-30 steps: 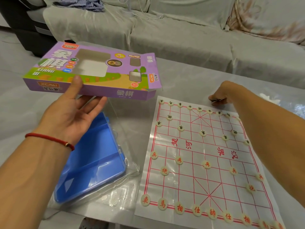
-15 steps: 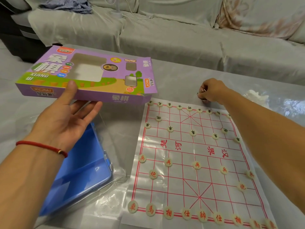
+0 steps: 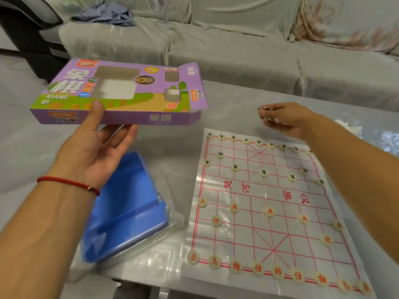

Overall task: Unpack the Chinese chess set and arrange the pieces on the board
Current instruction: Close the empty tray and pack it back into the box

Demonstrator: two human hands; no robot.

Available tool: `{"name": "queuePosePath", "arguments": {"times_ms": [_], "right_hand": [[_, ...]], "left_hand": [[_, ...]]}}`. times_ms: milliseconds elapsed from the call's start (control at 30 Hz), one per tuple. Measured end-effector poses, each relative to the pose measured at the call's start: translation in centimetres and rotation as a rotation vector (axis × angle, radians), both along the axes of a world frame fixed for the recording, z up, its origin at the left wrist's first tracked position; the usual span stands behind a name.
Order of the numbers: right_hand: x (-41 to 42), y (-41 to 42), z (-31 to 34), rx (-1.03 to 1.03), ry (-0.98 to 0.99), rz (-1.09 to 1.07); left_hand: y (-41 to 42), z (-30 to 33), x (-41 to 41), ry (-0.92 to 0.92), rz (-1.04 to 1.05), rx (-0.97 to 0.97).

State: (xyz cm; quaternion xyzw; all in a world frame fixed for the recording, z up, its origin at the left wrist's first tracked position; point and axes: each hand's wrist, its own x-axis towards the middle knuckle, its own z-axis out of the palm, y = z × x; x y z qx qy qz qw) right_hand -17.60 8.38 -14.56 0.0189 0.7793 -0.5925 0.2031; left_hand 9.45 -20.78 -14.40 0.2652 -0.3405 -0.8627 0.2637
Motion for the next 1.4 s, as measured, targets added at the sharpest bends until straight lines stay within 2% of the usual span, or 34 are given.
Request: {"name": "queuePosePath", "arguments": {"times_ms": [200,367,467,633,767,900,1133,1400], "right_hand": [[7.7,-6.4,1.9,-0.199,-0.282,0.146],[15.0,-11.6,1.9,-0.163,-0.26,0.35],[18.3,-14.0,1.3,-0.113,-0.105,0.392],[19.2,-19.1,0.5,0.102,0.262,0.406],[18.4,-23.2,0.6,0.329,0.476,0.535],[17.8,-26.0,0.4,0.459,0.54,0.658],[17.3,-27.2,-0.6,0.552,0.655,0.759],[17.9,-26.8,-1.3,0.507,0.864,0.733]], "left_hand": [[-3.0,1.0,5.1,0.052,0.136,0.048],[-5.1,0.8,9.5,0.041,0.234,0.076],[-5.6,0.7,11.3,0.051,0.296,0.108],[-6.4,0.9,12.6,0.05,0.342,0.16],[-7.1,1.0,12.6,0.034,0.353,0.247],[-7.9,1.2,12.2,0.037,0.366,0.279],[-9.1,1.0,12.5,0.048,0.373,0.282],[-8.9,1.1,13.1,0.074,0.364,0.291]]}}
